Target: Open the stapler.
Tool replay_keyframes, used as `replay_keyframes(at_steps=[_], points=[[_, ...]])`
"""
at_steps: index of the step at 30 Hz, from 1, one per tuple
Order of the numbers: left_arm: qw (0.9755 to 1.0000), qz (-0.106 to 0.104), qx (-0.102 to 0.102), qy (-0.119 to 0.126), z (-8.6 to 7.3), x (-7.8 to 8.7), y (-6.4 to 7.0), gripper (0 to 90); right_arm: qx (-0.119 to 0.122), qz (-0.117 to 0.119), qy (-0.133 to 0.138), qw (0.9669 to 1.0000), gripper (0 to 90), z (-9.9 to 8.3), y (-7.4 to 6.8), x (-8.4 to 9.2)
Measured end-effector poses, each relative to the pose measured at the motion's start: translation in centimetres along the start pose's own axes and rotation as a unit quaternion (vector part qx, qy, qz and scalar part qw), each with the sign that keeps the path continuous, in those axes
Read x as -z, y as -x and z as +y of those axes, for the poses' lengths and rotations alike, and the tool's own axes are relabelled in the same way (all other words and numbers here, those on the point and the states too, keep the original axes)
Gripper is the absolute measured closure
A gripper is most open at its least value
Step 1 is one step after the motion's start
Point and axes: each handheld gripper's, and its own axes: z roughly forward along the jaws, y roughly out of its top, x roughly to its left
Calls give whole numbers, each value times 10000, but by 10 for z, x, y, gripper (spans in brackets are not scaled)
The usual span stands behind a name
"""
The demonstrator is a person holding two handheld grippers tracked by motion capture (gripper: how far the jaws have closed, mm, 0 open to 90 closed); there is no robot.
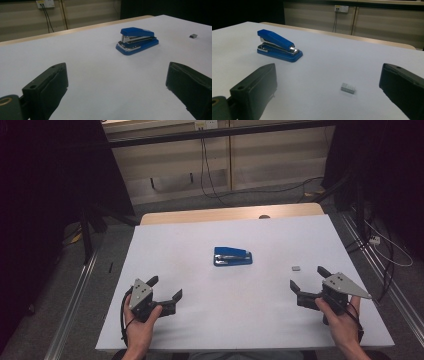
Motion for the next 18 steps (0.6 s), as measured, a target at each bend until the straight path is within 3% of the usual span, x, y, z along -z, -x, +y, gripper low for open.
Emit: replay_keyframes(at_steps=[9,13,15,18], points=[[9999,8,96,-61,-1,-2,-1,43,-32,42,-64,10000,13,-1,1,-3],[9999,18,45,-125,-1,-3,-4,44,-48,57,-128,9999,19,-1,0,-6],[9998,99,112,-96,-1,-2,-8,43,-69,107,-180,9998,19,-2,-2,-7],[9998,4,102,-190,-2,-4,-10,54,-36,222,-201,9995,16,-2,-7,-11]])
